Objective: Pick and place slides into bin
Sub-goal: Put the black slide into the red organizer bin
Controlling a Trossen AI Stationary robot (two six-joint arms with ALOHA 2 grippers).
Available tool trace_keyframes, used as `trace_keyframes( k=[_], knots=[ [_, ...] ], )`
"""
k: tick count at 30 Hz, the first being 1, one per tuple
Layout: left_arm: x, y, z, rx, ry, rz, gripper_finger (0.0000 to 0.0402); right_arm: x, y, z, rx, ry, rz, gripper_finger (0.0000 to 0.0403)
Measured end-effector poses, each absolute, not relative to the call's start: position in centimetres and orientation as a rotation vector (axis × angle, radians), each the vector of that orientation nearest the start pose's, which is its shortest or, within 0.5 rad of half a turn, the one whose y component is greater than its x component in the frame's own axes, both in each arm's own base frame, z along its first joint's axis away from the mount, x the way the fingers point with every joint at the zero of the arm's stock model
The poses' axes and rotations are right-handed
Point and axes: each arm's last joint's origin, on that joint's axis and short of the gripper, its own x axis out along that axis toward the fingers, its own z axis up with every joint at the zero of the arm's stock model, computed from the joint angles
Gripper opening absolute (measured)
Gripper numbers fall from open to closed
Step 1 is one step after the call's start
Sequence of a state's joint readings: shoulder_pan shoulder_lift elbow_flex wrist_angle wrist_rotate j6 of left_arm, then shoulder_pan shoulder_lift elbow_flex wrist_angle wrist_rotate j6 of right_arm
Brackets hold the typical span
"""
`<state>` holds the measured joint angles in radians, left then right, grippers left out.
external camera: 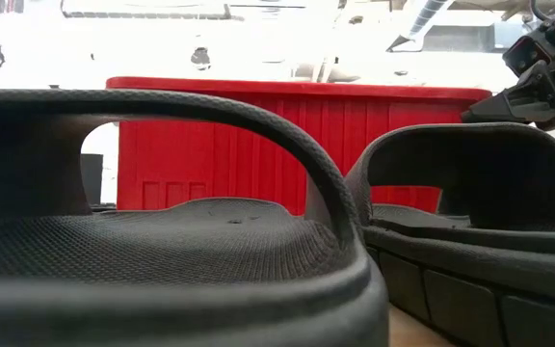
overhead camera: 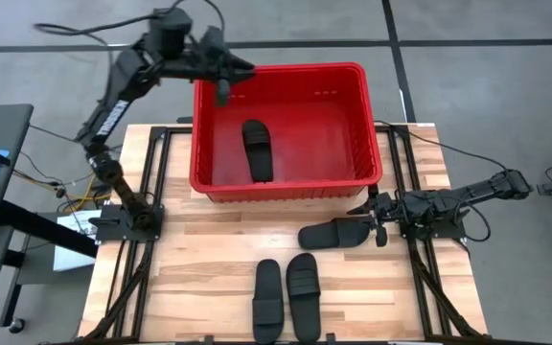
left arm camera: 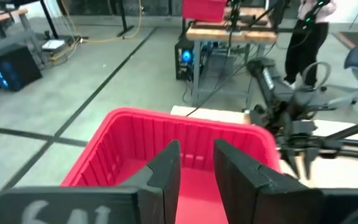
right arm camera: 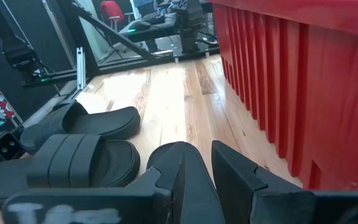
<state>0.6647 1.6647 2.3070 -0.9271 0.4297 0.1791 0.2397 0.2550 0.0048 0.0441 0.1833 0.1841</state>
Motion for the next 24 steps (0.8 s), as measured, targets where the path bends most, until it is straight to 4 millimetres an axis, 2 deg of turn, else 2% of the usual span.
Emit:
trace_keyframes(
  k=[7,11,14,18,24],
  knots=[
    [20.8,12.9,55.3,0.033,0.253,0.143,0.0087,10.9,2.1,14.8,0.140,0.206,0.037,0.0071],
    [20.1,10.9,55.2,0.028,0.258,0.090,0.0087,10.9,2.1,14.8,0.140,0.206,0.038,0.0071],
    [20.0,10.0,54.1,-0.010,0.247,0.083,0.0087,10.9,2.1,14.8,0.140,0.206,0.037,0.0071],
    [19.5,9.2,51.5,-0.042,0.187,0.123,0.0087,10.9,2.1,14.8,0.140,0.206,0.037,0.0071],
    [16.8,8.1,46.5,-0.070,0.068,0.239,0.0087,10.9,2.1,14.8,0.140,0.206,0.038,0.0071]
  ],
)
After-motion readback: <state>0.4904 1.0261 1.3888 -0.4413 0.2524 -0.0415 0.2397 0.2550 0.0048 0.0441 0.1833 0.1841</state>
